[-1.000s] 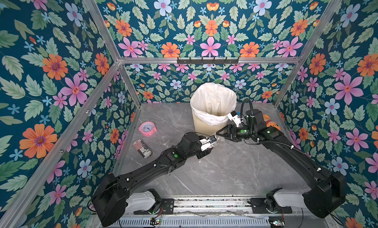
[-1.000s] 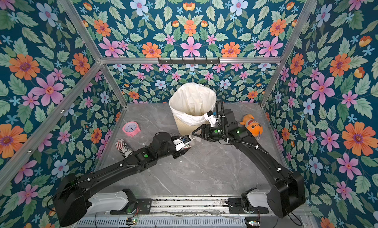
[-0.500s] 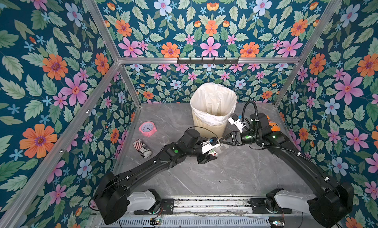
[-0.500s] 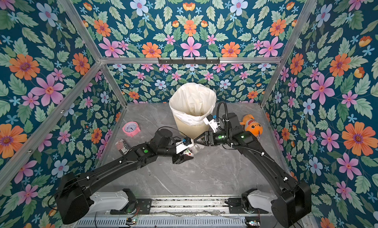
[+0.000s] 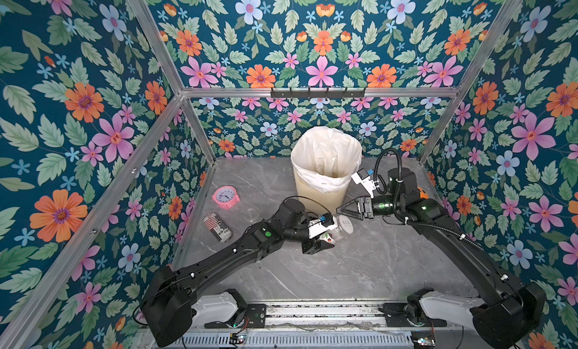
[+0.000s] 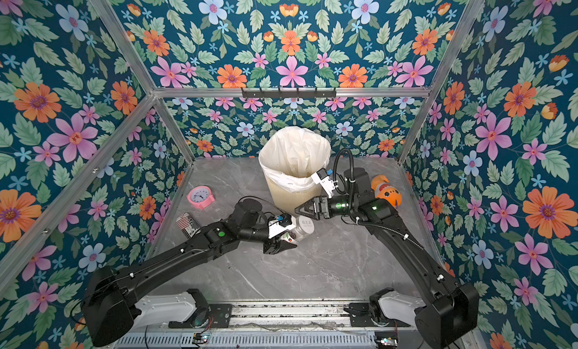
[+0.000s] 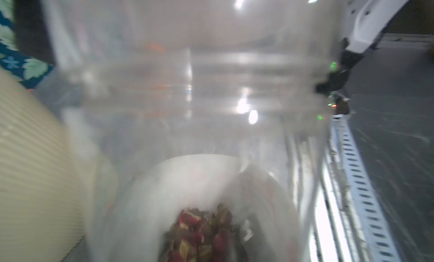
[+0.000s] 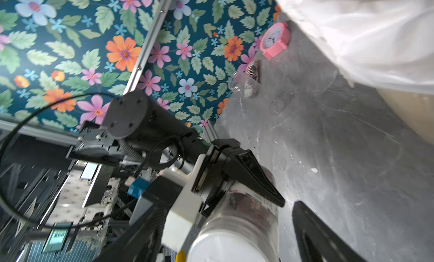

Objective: Empty the moldy dried flower tea in the jars
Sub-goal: Unscrew the lid from the jar.

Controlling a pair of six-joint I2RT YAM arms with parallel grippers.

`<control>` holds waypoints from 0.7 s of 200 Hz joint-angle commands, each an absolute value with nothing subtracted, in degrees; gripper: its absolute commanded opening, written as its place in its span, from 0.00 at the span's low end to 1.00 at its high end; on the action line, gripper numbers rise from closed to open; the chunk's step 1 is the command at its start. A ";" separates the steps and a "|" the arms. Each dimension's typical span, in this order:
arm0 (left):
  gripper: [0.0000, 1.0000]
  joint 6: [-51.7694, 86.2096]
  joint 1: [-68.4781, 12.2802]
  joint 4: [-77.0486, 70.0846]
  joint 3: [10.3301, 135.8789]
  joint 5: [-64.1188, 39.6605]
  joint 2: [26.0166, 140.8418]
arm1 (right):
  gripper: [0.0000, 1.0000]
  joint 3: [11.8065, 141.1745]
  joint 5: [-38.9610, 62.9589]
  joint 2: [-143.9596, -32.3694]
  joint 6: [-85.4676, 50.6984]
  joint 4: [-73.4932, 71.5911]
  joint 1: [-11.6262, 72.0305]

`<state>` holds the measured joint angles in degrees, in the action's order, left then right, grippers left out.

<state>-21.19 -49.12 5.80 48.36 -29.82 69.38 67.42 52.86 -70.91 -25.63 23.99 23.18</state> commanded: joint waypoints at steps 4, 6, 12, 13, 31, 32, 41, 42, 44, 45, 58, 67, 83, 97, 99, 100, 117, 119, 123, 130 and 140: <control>0.58 -24.08 -49.46 -2.59 47.20 -12.48 68.90 | 0.85 68.04 43.79 -71.94 -30.76 27.58 23.68; 0.58 -24.21 -49.54 -2.87 47.13 -11.60 68.97 | 0.85 67.85 43.53 -71.91 -31.18 27.24 23.78; 0.58 -24.53 -49.86 -3.83 46.90 -9.30 69.15 | 0.85 67.41 42.83 -71.88 -32.58 26.18 24.18; 0.58 -24.57 -49.85 -3.98 46.87 -9.04 69.16 | 0.85 67.32 42.68 -71.93 -32.77 26.10 24.22; 0.58 -25.55 -50.49 -6.82 45.96 -4.18 69.47 | 0.85 66.76 40.08 -72.95 -34.96 25.03 25.23; 0.58 -25.56 -50.51 -7.02 45.92 -3.93 69.45 | 0.85 66.73 39.99 -73.00 -35.06 24.95 25.23; 0.58 -25.83 -50.54 -8.11 45.54 -2.46 69.58 | 0.85 66.20 39.76 -73.54 -36.25 23.85 25.50; 0.58 -25.83 -50.58 -8.18 45.54 -2.24 69.64 | 0.85 66.10 39.79 -73.64 -36.36 23.70 25.54; 0.58 -25.90 -50.64 -8.29 45.53 -1.90 69.62 | 0.85 66.05 39.92 -73.72 -36.62 23.35 25.59; 0.58 -25.96 -50.63 -8.32 45.53 -1.74 69.61 | 0.85 65.99 39.95 -73.73 -36.72 23.19 25.63; 0.58 -26.50 -50.86 -8.10 45.61 -0.97 70.02 | 0.85 65.53 40.48 -74.28 -38.08 21.31 26.00; 0.58 -26.78 -51.02 -8.00 45.48 -1.04 69.98 | 0.86 65.61 40.65 -74.74 -38.40 20.86 26.18; 0.58 -26.89 -51.16 -8.69 44.79 -0.88 69.62 | 0.84 66.08 40.87 -75.69 -38.41 20.83 26.15; 0.59 -26.93 -51.16 -8.64 44.57 -0.95 69.36 | 0.81 66.67 41.30 -76.39 -37.79 21.47 26.15; 0.59 -26.97 -51.15 -8.62 44.56 -1.01 69.31 | 0.80 66.70 41.35 -76.42 -37.68 21.61 26.16; 0.59 -26.98 -51.15 -8.62 44.56 -1.07 69.28 | 0.80 66.75 41.37 -76.44 -37.65 21.66 26.17; 0.62 -26.83 -51.15 -7.55 44.90 -4.20 68.71 | 0.76 66.84 41.81 -76.47 -36.74 22.32 26.16; 0.62 -26.73 -51.17 -7.45 44.95 -4.61 68.62 | 0.76 66.76 41.87 -76.47 -36.70 22.32 26.18; 0.63 -26.60 -51.15 -7.01 45.11 -5.74 68.48 | 0.74 66.71 41.92 -76.39 -36.61 22.32 26.14; 0.64 -26.75 -51.07 -5.67 45.55 -8.38 68.23 | 0.73 66.54 42.21 -76.22 -36.35 22.24 26.13; 0.64 -26.89 -50.87 -4.16 46.02 -12.08 68.07 | 0.70 66.45 42.98 -76.04 -35.89 22.34 26.18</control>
